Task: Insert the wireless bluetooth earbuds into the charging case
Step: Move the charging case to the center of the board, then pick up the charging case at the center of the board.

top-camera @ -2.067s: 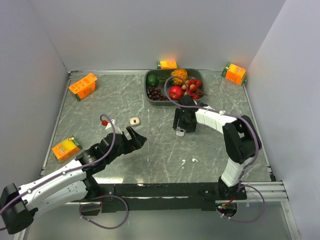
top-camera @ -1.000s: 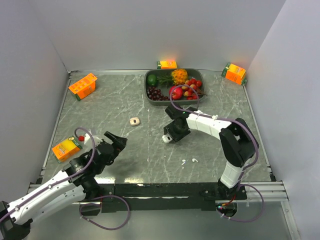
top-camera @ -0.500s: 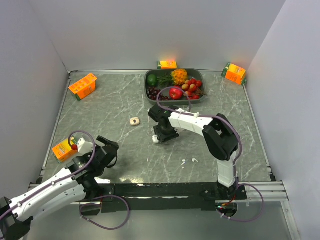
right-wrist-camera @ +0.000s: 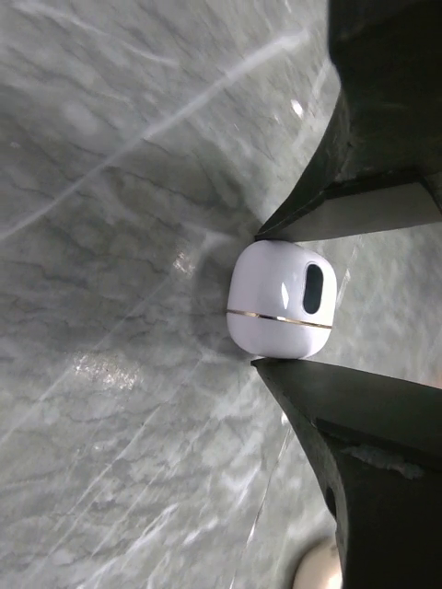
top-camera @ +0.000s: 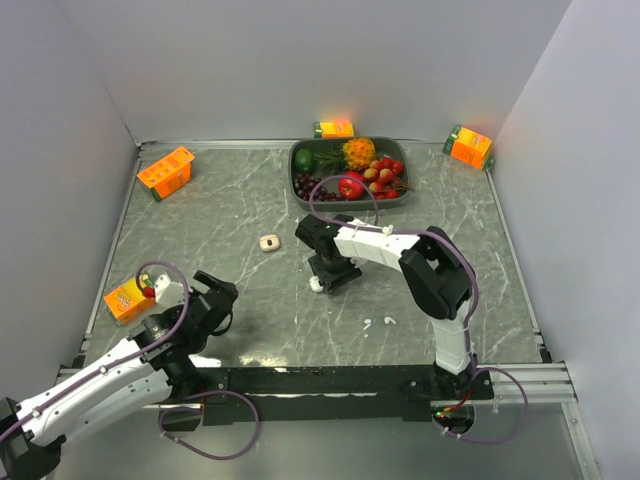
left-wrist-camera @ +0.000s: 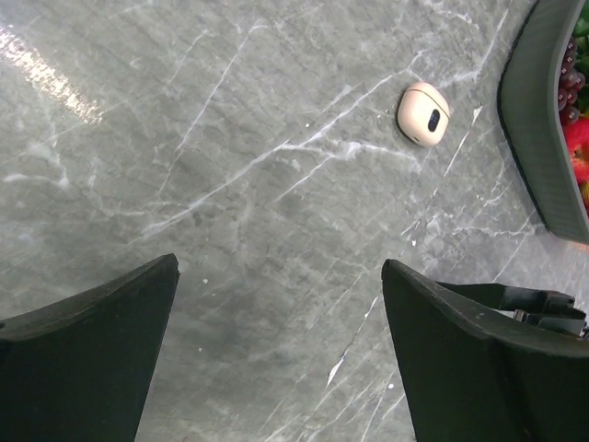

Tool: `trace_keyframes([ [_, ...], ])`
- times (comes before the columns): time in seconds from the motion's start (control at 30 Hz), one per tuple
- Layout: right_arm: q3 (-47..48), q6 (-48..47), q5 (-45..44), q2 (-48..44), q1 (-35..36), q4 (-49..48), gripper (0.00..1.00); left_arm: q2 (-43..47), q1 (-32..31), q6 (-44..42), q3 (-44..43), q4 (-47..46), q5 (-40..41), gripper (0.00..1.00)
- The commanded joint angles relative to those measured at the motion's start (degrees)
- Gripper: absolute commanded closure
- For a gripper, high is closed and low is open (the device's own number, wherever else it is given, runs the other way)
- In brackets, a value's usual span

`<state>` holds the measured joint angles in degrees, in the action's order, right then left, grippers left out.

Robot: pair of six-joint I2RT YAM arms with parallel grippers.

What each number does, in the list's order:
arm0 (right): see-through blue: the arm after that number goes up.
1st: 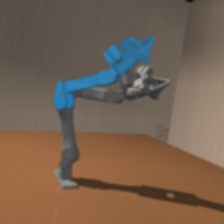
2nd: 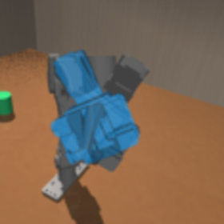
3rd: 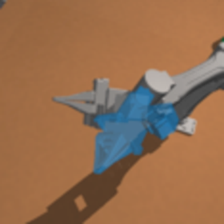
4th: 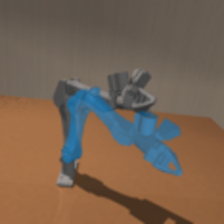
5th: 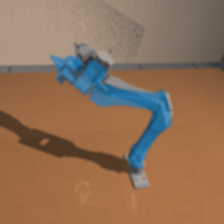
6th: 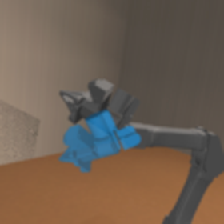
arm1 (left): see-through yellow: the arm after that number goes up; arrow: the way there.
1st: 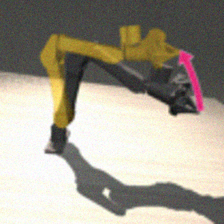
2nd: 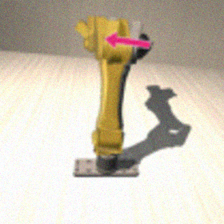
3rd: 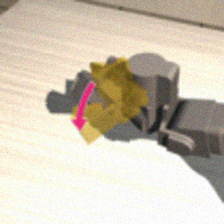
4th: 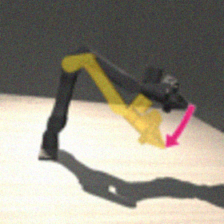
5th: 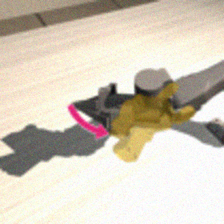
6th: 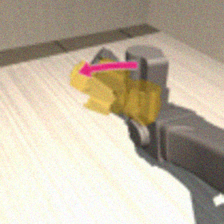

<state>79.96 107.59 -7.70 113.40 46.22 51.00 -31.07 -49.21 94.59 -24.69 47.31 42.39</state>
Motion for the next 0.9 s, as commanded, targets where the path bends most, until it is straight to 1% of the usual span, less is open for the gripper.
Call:
trace_keyframes([
  [0.0, 2.56, -5.37, -5.30, -2.39, 1.86, 7.26, 0.33, -0.13, -0.18, -5.10, -1.86, -3.36, 1.47, 0.04],
  [0.03, 2.83, -6.07, -6.17, -2.83, 2.12, 7.88, 0.29, 0.04, -0.10, -5.81, -1.86, -3.80, 1.29, 0.04],
  [0.13, 2.13, -8.01, -6.10, -5.99, 2.39, 8.50, 0.25, 0.40, -0.18, -8.27, -1.94, -5.56, 1.20, 0.04],
  [0.23, 1.07, -10.20, -5.92, -8.80, 2.65, 9.28, 0.23, 0.13, -0.18, -10.72, -2.12, -7.23, 0.85, 0.04],
  [0.3, 1.42, -11.78, -7.40, -10.56, 3.18, 10.51, 0.22, -0.39, -0.10, -12.66, -2.38, -8.63, 0.33, 0.04],
  [0.33, 1.77, -13.53, -10.28, -12.83, 3.44, 12.52, 0.22, -1.35, -0.18, -14.32, -2.47, -8.90, -0.37, 0.04],
  [0.4, 2.30, -16.17, -13.11, -15.66, 3.79, 13.94, 0.20, -2.67, -0.18, -16.18, -2.65, -10.30, -1.08, 0.04],
  [0.43, 2.21, -19.58, -14.17, -18.80, 3.79, 14.91, 0.20, -4.51, -0.18, -17.14, -2.73, -10.92, -1.52, 0.04],
  [0.47, 1.78, -21.00, -17.57, -20.49, 3.88, 15.78, 0.20, -5.48, -0.18, -17.50, -2.82, -11.36, -2.39, 0.04],
  [0.5, 1.51, -22.50, -19.17, -22.24, 3.79, 16.66, 0.18, -6.54, -0.27, -17.59, -3.08, -12.06, -2.75, 0.04],
  [0.53, 0.99, -28.78, -20.58, -26.26, 3.88, 16.41, 0.17, -8.72, -0.45, -17.16, -3.17, -13.20, -2.93, 0.04],
  [0.6, -1.20, -37.67, -23.83, -30.15, 3.79, 12.30, 0.14, -11.02, -1.06, -16.54, -3.70, -15.39, -3.89, 0.04],
  [0.63, -2.43, -47.90, -24.02, -34.09, 3.79, 10.36, 0.13, -13.73, -2.45, -15.67, -3.96, -18.28, -4.33, 0.04],
  [0.67, -5.14, -52.26, -24.11, -35.95, 3.79, 6.78, 0.12, -15.23, -3.51, -14.44, -4.23, -19.70, -4.42, 0.04],
  [0.7, -6.56, -55.35, -25.16, -37.80, 3.79, 6.05, 0.12, -16.81, -4.92, -13.30, -4.84, -21.28, -3.99, 0.04],
  [0.73, -8.23, -59.73, -25.17, -41.65, 3.79, 5.08, 0.13, -20.66, -8.32, -9.20, -5.45, -22.42, -3.20, 0.04],
  [0.77, -11.99, -61.95, -25.17, -43.95, 3.88, 3.50, 0.13, -23.05, -10.10, -7.59, -6.16, -24.44, -2.50, 0.04],
  [0.8, -13.94, -63.98, -24.38, -48.58, 3.62, -0.43, 0.15, -25.77, -11.68, -5.83, -8.51, -24.72, -1.36, 0.04],
  [0.83, -15.78, -66.61, -23.24, -50.98, 3.44, -1.86, 0.15, -31.89, -14.31, -1.99, -10.28, -24.63, -1.17, 0.04],
  [0.87, -19.11, -67.59, -22.54, -53.35, 3.35, -3.44, 0.16, -35.17, -15.55, -0.30, -14.56, -23.59, -1.08, 0.04],
])
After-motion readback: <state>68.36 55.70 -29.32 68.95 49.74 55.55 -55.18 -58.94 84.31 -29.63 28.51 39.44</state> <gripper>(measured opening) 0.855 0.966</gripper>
